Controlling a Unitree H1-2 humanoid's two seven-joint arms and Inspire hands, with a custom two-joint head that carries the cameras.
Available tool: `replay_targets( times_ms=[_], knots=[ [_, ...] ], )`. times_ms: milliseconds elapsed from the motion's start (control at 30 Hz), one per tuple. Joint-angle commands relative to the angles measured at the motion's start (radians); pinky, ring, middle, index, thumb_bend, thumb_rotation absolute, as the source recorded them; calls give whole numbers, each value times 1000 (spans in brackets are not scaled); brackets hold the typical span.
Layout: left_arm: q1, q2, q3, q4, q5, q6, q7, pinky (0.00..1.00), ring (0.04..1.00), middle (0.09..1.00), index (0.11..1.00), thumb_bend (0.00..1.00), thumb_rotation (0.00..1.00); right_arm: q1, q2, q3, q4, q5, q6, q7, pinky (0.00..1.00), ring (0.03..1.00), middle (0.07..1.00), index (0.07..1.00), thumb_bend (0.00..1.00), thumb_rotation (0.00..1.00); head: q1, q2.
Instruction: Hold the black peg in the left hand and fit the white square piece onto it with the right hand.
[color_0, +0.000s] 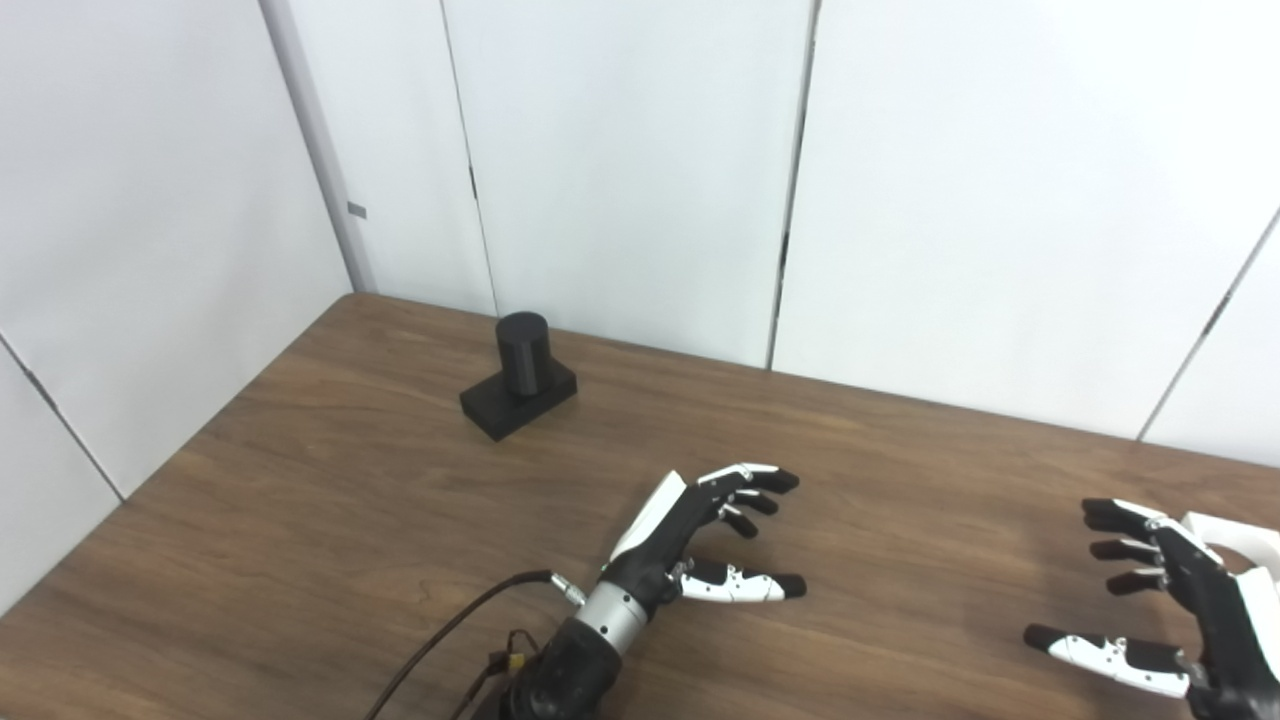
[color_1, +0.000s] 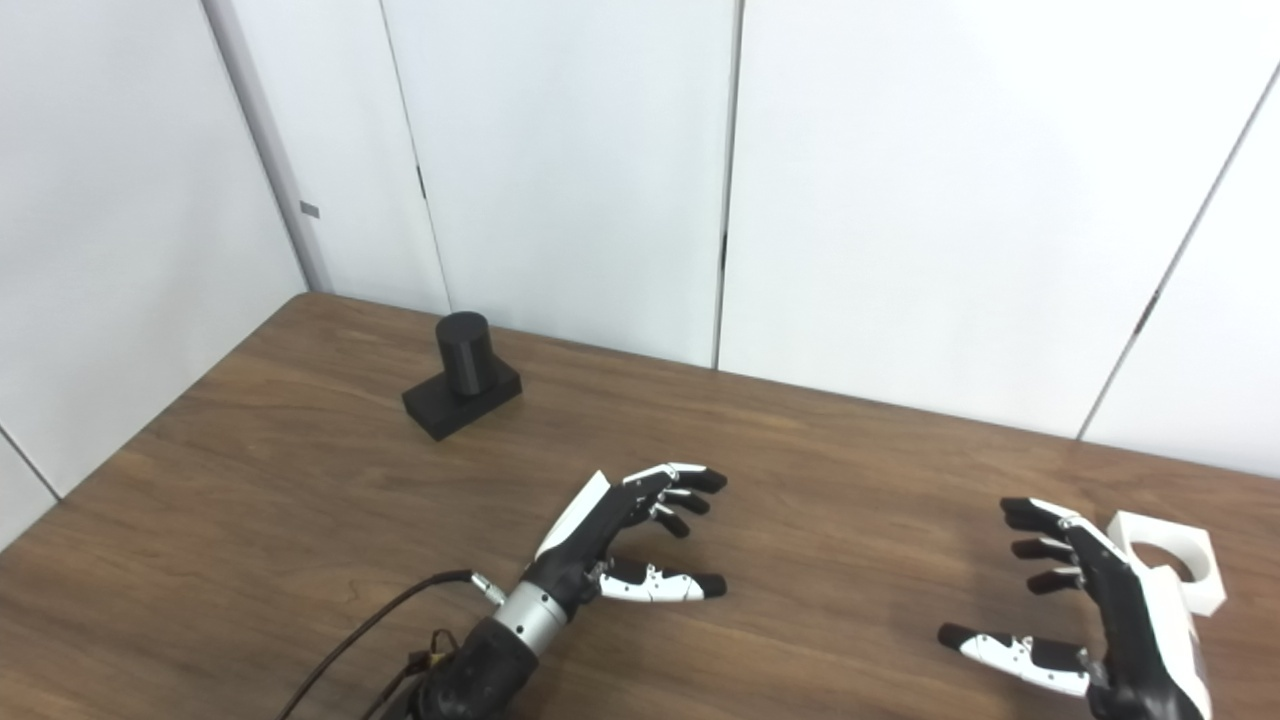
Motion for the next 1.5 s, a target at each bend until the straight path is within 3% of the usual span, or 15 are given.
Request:
replay_targets(
  times_ms=[0,167,433,600,833,1000,1167,1467],
  knots=[
    [-45,-1,7,-32,10,-44,30,601,732,793,748,789,125,-23,-6,-3,-47,-1,-3,-2,530,671,737,730,646,0,1,2],
    [-62,14,36,-59,49,-54,82,511,660,726,693,814,84,-22,-7,-4,-54,5,3,-1,522,667,733,725,648,0,-1,5],
    [-101,107,48,-126,128,20,57,455,603,662,617,726,6,-22,-16,-8,-65,9,13,9,520,668,733,720,649,0,4,8],
    [-120,138,64,-154,133,76,51,495,619,667,625,767,0,-23,-18,-10,-74,7,21,13,527,671,735,724,648,0,11,9],
    [-140,170,96,-182,222,131,90,565,678,711,675,825,11,-21,-16,-12,-86,6,32,18,528,675,736,724,650,0,11,8],
    [-166,206,115,-157,262,125,122,572,714,756,712,828,50,-21,-14,-12,-95,7,42,23,536,678,740,726,649,0,9,7],
    [-201,239,131,-125,277,117,144,560,702,758,711,834,2,-21,-18,-11,-94,5,35,20,532,672,733,721,654,0,10,6],
    [-232,287,141,-101,342,165,171,620,747,783,743,838,46,-23,-15,-12,-110,5,56,27,533,676,733,720,652,0,11,7]
  ],
)
